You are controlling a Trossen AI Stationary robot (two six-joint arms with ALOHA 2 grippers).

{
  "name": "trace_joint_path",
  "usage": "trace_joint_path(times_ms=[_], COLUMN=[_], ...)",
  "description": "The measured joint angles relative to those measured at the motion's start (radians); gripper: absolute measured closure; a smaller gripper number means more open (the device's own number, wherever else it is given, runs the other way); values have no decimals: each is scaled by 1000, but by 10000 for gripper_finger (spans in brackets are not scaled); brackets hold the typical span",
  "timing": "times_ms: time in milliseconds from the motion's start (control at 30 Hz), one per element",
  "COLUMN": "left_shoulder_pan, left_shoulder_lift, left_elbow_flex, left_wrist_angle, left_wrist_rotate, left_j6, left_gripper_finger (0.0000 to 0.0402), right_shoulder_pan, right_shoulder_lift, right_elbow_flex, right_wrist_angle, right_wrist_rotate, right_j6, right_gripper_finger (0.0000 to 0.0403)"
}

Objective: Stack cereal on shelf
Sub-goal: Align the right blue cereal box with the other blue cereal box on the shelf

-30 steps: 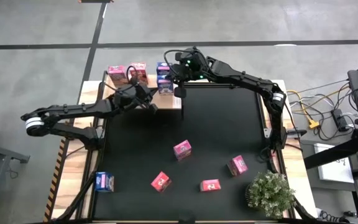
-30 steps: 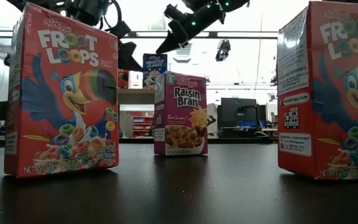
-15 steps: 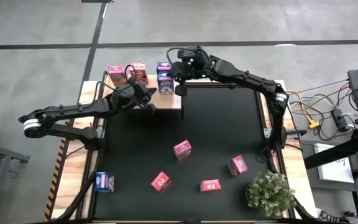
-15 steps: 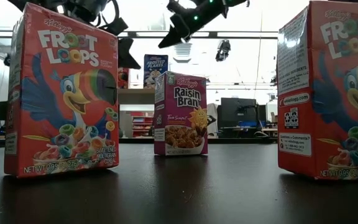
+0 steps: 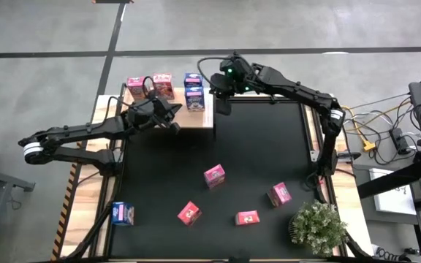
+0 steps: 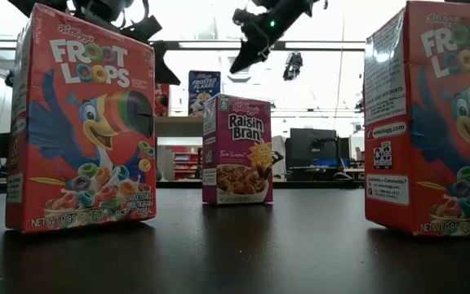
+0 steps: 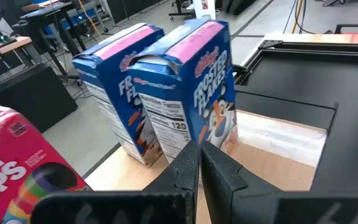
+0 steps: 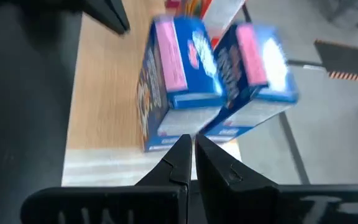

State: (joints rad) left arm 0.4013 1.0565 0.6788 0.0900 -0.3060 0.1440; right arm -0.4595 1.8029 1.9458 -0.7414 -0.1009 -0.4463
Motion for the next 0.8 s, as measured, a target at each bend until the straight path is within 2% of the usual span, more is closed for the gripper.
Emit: trace_joint_path(times_ms=[233, 800], left_shoulder_pan=[-11, -12], left_shoulder_lift=[-5, -6], left_elbow_flex=[0, 0], left_wrist_angle=[-3, -2], left_wrist_rotate=[1, 1], left_j6=[0, -5], left_gripper_finger=[401, 401], right_shoulder_pan=[1, 5], right_shoulder_lift=[12, 15], right_elbow_flex=[-66, -115], right_wrist_angle=[95, 204], right_wrist_rotate=[49, 14], right_j6=[1, 1], right_gripper_finger=[390, 390])
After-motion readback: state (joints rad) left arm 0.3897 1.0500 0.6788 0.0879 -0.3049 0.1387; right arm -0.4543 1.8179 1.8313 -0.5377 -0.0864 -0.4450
